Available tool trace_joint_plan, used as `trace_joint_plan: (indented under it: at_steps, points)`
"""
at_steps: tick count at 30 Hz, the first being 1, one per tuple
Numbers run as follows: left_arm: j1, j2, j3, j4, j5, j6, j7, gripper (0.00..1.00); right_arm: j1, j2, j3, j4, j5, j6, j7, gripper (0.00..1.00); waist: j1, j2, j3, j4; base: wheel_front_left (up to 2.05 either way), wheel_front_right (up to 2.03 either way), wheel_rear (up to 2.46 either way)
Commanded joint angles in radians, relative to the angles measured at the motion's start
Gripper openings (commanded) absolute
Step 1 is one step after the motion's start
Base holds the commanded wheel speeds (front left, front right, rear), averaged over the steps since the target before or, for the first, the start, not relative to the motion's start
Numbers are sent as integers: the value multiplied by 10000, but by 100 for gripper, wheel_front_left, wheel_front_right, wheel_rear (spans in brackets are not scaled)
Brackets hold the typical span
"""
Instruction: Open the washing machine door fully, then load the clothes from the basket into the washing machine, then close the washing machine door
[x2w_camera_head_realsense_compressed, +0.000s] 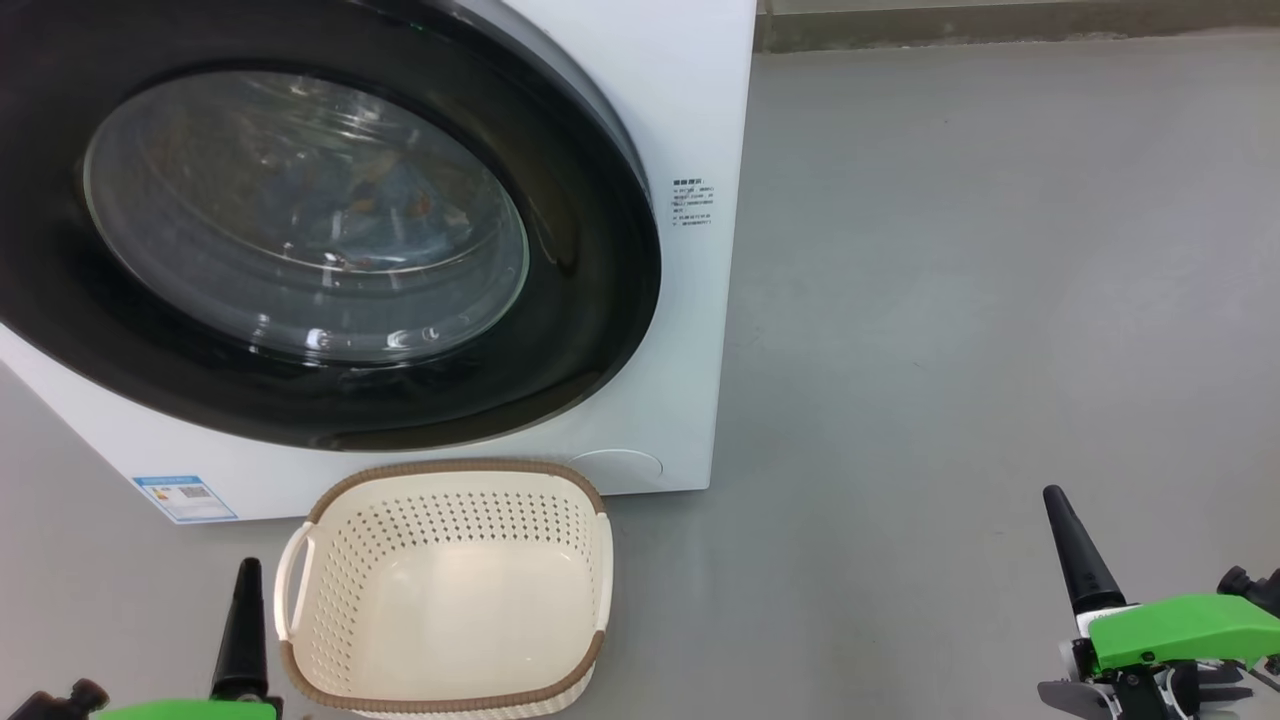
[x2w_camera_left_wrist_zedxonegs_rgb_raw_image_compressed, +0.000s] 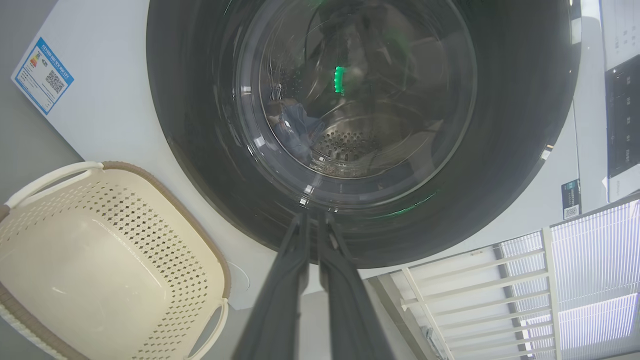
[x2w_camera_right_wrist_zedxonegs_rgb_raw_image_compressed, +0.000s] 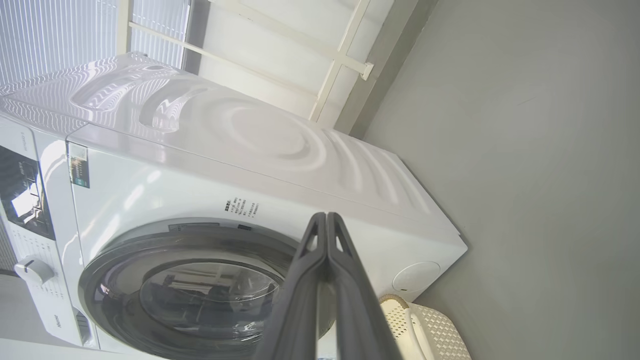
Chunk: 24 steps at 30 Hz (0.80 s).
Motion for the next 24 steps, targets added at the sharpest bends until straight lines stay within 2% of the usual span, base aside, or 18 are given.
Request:
trace_joint_plan:
  at_steps: [1, 24]
  points:
    - [-426, 97, 230, -160, -301, -18, 108, 0, -462, -86, 23, -209, 269, 8, 78, 0, 0, 0, -19, 1, 0, 0, 0]
    - [-531, 29, 303, -67, -2882, -23, 791, 0, -611, 106, -443, -6, 2341, 3, 753, 0, 0, 0, -299, 10, 0, 0, 0]
